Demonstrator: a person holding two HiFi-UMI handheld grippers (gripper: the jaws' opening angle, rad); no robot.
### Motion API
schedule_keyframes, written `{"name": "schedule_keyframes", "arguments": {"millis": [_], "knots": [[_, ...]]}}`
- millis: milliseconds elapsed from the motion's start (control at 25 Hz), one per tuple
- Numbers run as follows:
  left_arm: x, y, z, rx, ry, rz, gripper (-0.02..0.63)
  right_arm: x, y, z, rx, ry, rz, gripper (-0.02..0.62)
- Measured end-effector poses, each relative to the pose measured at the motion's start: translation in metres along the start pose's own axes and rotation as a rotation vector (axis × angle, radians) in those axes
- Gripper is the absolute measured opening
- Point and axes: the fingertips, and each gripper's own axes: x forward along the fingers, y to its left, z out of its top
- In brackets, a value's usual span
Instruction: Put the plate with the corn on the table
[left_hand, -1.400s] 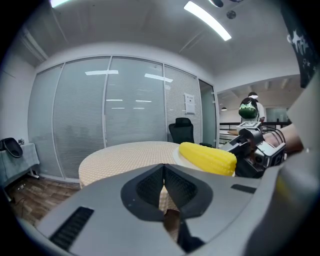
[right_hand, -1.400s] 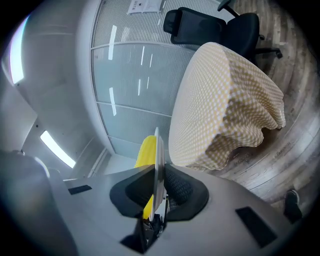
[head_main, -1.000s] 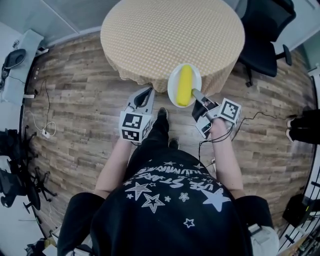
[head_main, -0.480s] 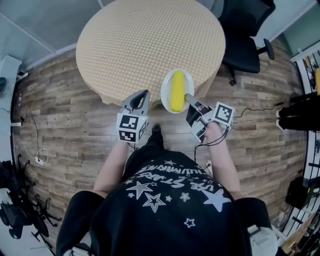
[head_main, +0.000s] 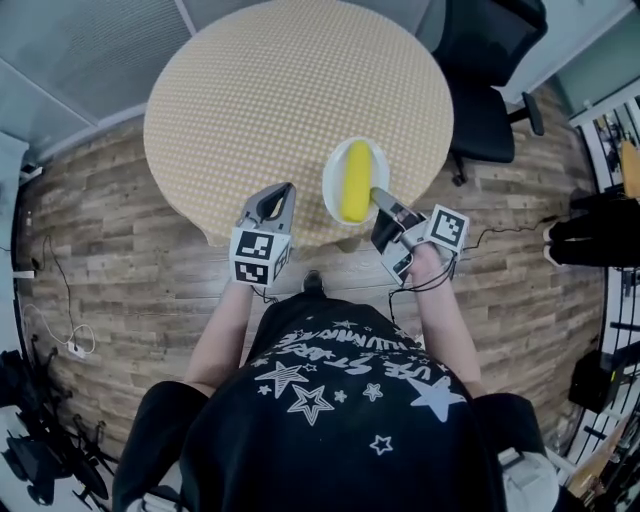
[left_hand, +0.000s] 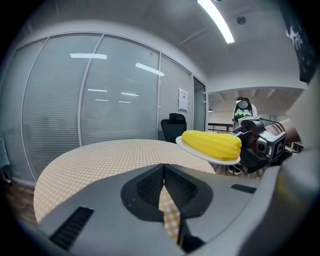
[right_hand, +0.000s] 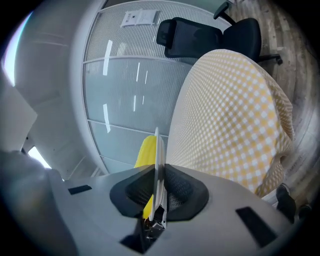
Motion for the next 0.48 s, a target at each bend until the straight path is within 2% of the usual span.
{"name": "schedule_keyframes", "arguments": {"millis": [320, 480], "knots": [[0.029, 0.030, 0.004, 0.022, -0.007, -0.056, 0.008, 0.026, 0.001, 0.012, -0.043, -0.030, -0.016, 0.052], [0.025, 0.033, 0.001, -0.011, -0.019, -0.047, 0.008, 0.027, 0.003, 0.012, -0.045, -0.028, -0.011, 0.052]]}}
